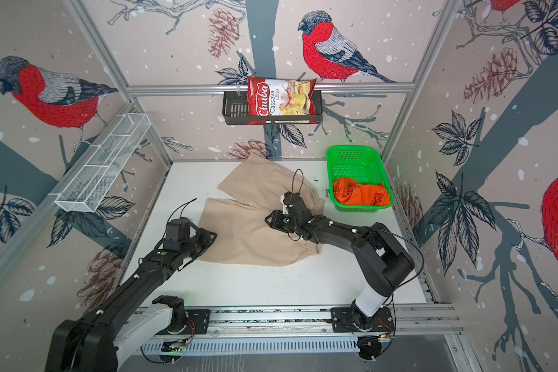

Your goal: Fold and stack the shorts

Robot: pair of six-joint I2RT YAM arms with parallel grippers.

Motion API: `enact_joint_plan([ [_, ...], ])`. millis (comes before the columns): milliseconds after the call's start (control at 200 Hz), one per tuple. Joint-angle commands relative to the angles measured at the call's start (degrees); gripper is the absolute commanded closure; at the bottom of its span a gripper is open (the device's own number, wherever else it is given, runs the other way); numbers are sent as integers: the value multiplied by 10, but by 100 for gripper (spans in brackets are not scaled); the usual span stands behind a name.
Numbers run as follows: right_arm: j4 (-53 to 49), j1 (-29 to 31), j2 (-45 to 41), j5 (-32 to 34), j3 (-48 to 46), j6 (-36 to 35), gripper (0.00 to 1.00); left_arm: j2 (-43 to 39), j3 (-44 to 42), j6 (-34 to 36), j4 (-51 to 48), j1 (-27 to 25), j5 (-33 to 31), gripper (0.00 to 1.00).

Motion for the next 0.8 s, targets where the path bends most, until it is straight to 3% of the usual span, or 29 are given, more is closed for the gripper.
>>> enact_joint_plan([
  [0, -35, -27, -57, 3, -25, -21, 54, 39, 40, 79, 68, -55, 1, 66],
  [175, -71, -133, -165, -49, -65, -37, 52, 121, 119, 215, 129, -182, -28, 61],
  [360, -137, -242, -234, -104, -87, -79, 52, 212, 183, 393, 231, -309, 8, 58],
  [485, -143, -311, -274, -152, -135, -85, 51, 289, 231, 481, 257, -360, 47, 56],
  [580, -139, -369, -312, -173, -183, -75, 51, 350, 271, 538, 262, -394, 56, 48],
  [675, -118, -428, -342, -206, -235, -56, 49, 411, 311, 613, 241, -429, 62, 40],
  [795, -108, -477, -356, -249, -282, -44, 49, 480, 373, 678, 188, -459, 51, 36],
])
